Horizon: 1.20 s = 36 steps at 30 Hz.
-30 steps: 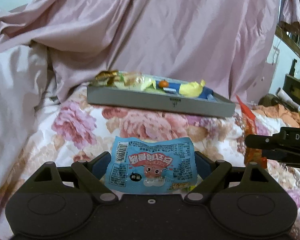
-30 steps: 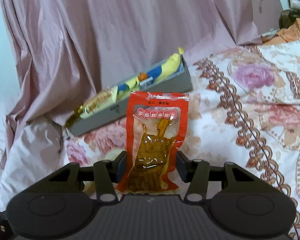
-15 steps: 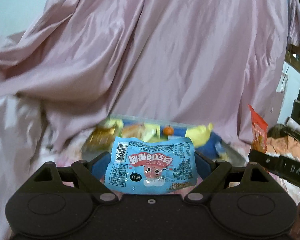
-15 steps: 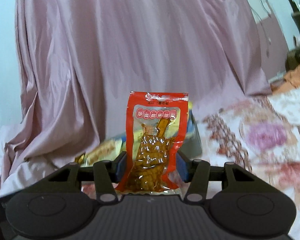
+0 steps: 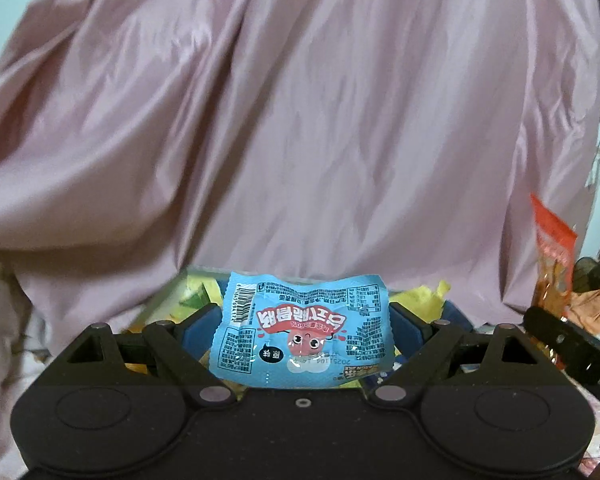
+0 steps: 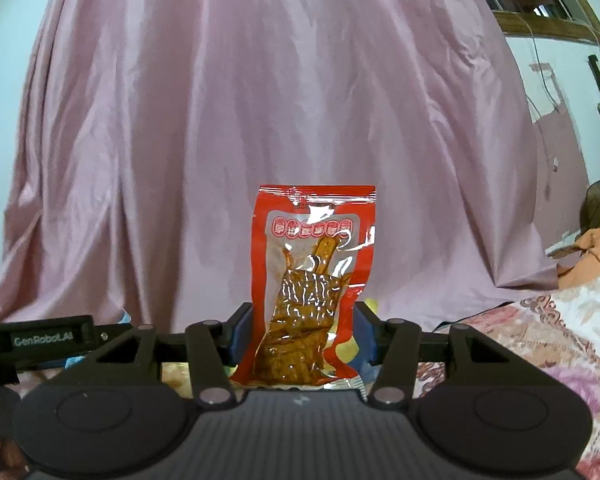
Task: Organize snacks
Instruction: 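Lower both packets into the grey tray and open both tools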
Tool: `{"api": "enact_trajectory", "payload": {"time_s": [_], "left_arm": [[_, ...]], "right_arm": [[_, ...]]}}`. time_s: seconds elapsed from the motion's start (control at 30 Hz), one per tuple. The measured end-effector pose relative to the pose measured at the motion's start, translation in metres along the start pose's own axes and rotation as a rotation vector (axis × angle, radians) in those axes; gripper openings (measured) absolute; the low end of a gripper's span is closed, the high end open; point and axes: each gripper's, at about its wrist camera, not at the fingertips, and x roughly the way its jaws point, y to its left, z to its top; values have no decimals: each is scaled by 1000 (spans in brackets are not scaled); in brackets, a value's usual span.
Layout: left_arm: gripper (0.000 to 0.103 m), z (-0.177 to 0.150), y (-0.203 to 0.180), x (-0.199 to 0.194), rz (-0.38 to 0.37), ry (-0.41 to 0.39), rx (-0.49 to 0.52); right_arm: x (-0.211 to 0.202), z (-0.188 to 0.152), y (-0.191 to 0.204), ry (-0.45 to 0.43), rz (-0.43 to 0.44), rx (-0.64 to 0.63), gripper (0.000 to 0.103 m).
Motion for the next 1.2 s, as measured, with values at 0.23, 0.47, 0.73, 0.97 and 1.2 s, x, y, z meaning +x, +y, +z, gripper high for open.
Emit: {"api": "enact_trajectory", "payload": {"time_s": [0.23, 0.47, 0.73, 0.97, 1.2], "left_arm": [[89, -12, 0, 32, -4, 100, -46], [89, -27, 2, 45, 32, 171, -48], [90, -39, 8, 54, 24, 210, -81], [102, -32, 15, 45, -41, 195, -174], [102, -16, 6, 18, -82, 145, -188]], "right_arm": [[27, -6, 6, -6, -40, -41, 57], [50, -17, 15, 61, -38, -82, 58], [61, -24, 17, 122, -43, -87, 58], [67, -28, 15, 160, -53, -89, 67], [57, -20, 18, 125, -62, -100, 85]]}}
